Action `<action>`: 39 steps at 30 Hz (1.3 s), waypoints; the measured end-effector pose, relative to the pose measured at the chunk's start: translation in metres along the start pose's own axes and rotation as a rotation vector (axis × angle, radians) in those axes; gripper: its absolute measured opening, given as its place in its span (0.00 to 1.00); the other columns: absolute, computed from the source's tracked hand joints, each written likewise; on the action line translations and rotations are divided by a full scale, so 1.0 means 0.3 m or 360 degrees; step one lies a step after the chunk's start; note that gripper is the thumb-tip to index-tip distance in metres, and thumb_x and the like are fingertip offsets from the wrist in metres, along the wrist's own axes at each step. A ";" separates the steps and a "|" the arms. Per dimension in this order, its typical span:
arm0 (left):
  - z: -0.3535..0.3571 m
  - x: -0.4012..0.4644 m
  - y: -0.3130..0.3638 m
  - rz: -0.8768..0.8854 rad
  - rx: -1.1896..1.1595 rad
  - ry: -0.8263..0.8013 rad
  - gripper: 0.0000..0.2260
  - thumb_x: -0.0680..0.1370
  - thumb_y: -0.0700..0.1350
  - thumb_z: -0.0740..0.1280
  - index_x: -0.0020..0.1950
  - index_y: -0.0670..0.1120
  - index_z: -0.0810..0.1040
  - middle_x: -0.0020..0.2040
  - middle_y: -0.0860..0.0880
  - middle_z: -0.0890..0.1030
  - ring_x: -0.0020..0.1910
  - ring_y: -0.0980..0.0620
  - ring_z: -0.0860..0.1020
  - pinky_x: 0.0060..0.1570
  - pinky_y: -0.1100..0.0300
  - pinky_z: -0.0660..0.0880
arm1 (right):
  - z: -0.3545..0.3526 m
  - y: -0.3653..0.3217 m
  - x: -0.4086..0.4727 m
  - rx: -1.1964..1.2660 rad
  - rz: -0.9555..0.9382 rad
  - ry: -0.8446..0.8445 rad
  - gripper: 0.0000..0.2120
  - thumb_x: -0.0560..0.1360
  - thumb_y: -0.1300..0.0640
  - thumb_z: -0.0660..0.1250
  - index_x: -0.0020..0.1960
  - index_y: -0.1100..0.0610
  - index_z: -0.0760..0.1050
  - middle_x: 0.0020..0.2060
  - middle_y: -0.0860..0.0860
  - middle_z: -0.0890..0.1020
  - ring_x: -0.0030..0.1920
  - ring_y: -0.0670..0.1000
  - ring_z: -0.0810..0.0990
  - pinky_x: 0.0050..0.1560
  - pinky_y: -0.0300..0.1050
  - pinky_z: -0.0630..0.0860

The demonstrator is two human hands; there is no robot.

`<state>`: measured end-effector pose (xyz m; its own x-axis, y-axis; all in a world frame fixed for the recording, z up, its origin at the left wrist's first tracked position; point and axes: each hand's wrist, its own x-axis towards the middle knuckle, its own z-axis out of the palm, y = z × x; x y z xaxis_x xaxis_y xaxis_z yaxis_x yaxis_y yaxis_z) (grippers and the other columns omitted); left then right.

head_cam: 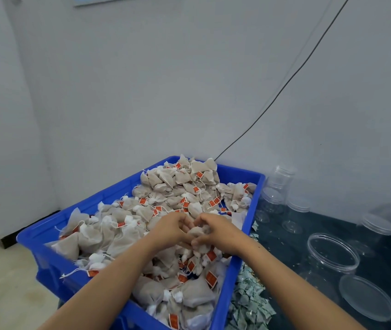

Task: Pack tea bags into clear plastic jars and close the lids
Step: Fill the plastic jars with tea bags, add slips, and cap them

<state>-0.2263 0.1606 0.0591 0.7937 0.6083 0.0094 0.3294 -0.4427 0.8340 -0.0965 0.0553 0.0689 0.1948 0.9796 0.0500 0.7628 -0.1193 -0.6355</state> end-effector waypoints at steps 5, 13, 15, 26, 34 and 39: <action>0.040 0.002 -0.027 0.0034 0.0375 -0.0150 0.16 0.71 0.41 0.75 0.56 0.48 0.75 0.54 0.52 0.79 0.50 0.54 0.80 0.50 0.59 0.80 | 0.012 0.022 -0.002 -0.0153 0.0171 0.0612 0.06 0.78 0.53 0.64 0.45 0.55 0.73 0.42 0.48 0.77 0.41 0.47 0.75 0.39 0.40 0.72; 0.145 -0.004 -0.004 0.0355 0.1164 -0.0311 0.20 0.74 0.48 0.70 0.65 0.51 0.72 0.61 0.49 0.69 0.55 0.49 0.73 0.55 0.54 0.74 | 0.018 0.053 -0.018 -0.0655 0.0177 0.0727 0.05 0.80 0.60 0.61 0.53 0.54 0.74 0.48 0.51 0.77 0.42 0.44 0.70 0.41 0.37 0.67; 0.158 -0.001 -0.012 0.0400 0.1267 -0.0314 0.22 0.75 0.43 0.68 0.68 0.47 0.69 0.64 0.46 0.66 0.56 0.46 0.73 0.55 0.53 0.73 | 0.018 0.050 -0.015 -0.0622 0.0220 0.0737 0.05 0.81 0.59 0.60 0.49 0.55 0.73 0.45 0.48 0.73 0.40 0.45 0.71 0.41 0.39 0.70; 0.064 0.017 0.005 0.0354 0.0512 0.0261 0.02 0.73 0.41 0.74 0.42 0.48 0.82 0.40 0.54 0.82 0.37 0.61 0.78 0.43 0.66 0.77 | 0.004 0.027 -0.013 -0.0542 0.0181 0.0356 0.20 0.72 0.66 0.68 0.61 0.51 0.73 0.62 0.47 0.73 0.53 0.49 0.75 0.48 0.41 0.72; 0.042 0.001 0.044 0.0411 -0.0412 0.0358 0.05 0.72 0.37 0.75 0.46 0.42 0.83 0.40 0.48 0.85 0.38 0.55 0.83 0.40 0.65 0.79 | -0.008 0.018 -0.023 -0.0187 0.0005 0.0241 0.14 0.72 0.56 0.73 0.55 0.52 0.74 0.47 0.47 0.78 0.47 0.48 0.75 0.44 0.39 0.72; 0.054 0.017 0.014 0.0309 -0.0040 0.0479 0.11 0.79 0.33 0.59 0.57 0.45 0.76 0.54 0.46 0.79 0.48 0.53 0.80 0.46 0.56 0.80 | 0.002 0.035 -0.040 -0.0087 0.0000 0.0746 0.12 0.76 0.55 0.67 0.37 0.48 0.67 0.35 0.43 0.72 0.35 0.42 0.69 0.34 0.34 0.65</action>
<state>-0.2126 0.1511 0.0539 0.6528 0.6830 0.3278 0.1717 -0.5549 0.8140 -0.0911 0.0424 0.0613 0.4424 0.8025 0.4004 0.7918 -0.1399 -0.5945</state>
